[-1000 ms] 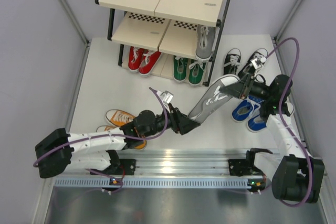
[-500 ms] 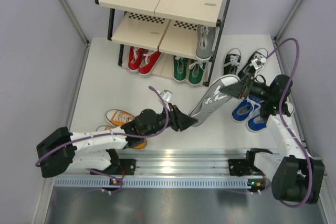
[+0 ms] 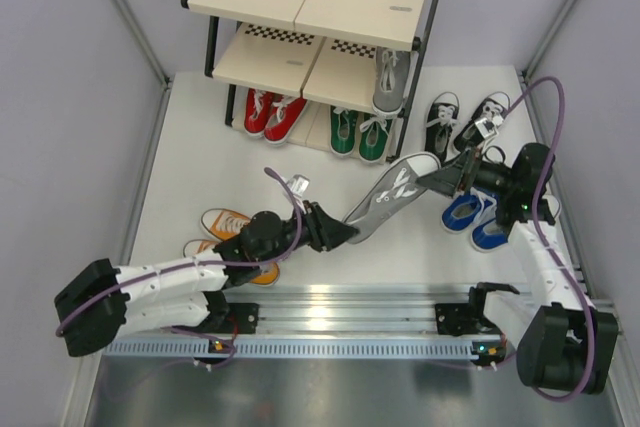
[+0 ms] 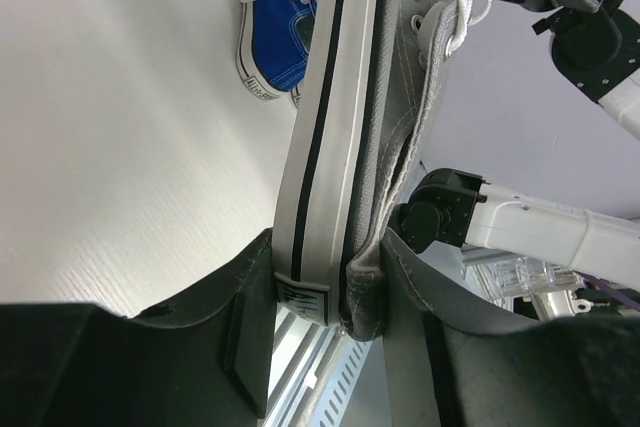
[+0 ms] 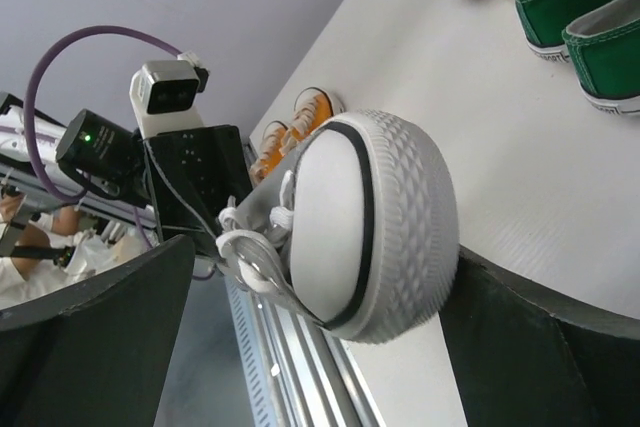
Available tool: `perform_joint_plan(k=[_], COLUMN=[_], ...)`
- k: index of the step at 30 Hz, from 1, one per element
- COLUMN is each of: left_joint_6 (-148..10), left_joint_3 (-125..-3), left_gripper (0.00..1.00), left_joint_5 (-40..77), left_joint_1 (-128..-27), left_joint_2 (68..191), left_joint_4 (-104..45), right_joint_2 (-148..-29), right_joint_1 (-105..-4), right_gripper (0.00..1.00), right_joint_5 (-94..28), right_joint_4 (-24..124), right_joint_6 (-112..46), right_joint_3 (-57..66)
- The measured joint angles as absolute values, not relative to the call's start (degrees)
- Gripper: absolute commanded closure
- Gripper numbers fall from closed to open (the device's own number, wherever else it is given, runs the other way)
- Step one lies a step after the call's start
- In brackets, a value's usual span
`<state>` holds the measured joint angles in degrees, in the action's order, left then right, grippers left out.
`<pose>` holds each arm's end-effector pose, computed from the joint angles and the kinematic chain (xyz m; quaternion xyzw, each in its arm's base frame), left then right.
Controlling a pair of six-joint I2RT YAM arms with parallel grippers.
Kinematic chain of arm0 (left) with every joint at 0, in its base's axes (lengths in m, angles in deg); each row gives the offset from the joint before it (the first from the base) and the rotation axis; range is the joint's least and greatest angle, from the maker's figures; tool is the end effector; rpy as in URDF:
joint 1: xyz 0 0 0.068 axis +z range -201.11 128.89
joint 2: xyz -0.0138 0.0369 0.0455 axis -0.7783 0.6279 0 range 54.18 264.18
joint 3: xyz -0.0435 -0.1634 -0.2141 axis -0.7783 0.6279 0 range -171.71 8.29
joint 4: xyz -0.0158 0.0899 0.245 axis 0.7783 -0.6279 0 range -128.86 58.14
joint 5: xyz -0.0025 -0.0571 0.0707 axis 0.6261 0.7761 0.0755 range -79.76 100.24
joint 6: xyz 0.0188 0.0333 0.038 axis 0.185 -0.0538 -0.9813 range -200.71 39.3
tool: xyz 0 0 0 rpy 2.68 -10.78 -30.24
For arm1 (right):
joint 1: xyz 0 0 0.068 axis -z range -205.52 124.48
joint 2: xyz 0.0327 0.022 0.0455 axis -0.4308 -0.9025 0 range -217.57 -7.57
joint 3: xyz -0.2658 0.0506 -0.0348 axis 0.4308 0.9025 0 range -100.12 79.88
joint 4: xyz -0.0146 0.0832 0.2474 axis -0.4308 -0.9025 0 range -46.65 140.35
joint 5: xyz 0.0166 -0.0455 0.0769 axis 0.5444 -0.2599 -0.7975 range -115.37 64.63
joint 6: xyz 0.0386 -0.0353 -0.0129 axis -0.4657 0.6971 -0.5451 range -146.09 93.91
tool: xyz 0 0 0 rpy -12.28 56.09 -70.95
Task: Place and organize the shoes onto the shoe shelf
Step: Pick up the shoe at the center of the board, then place the shoe at the shoe shelf.
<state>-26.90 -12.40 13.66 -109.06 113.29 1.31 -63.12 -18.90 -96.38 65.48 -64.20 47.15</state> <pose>0.1164 -0.1900 0.2248 0.0469 0.7372 -0.5701 0.3596 0.2070 0.0098 0.2800 -0.1203 0.7122 0.5662 0.3970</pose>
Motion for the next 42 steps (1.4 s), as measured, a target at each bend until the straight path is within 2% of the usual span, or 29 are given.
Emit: perform_joint_plan(k=[8, 15, 19, 25, 42], left_joint_6=[-26.55, -26.88, -28.39, -30.36, -26.73], left_joint_3=[-11.02, -10.96, -13.52, -20.64, -33.06], left_gripper=[1.00, 1.00, 1.00, 1.00, 1.00], left_joint_5=[13.66, 13.35, 12.28, 9.27, 10.51], left_joint_1=[-107.60, -103.57, -100.91, -97.98, -84.65], left_joint_2=[103.61, 89.49, 85.89, 88.81, 108.29], left_joint_4=[-4.44, -17.10, -24.75, -30.17, -25.38], right_joint_2=[-62.64, -62.07, -60.49, -58.94, -57.89], right_joint_1=[-15.82, -9.42, -7.47, -5.70, -3.34], right_gripper=[0.01, 0.00, 0.01, 0.01, 0.01], right_joint_5=[-95.90, -96.60, -98.34, -100.22, -101.86], right_joint_4=[61.16, 60.26, 59.47, 57.75, 56.22], right_joint_6=[-60.33, -57.38, -53.29, -49.12, -47.09], right_joint_3=[46.74, 46.76, 46.76, 46.78, 46.89])
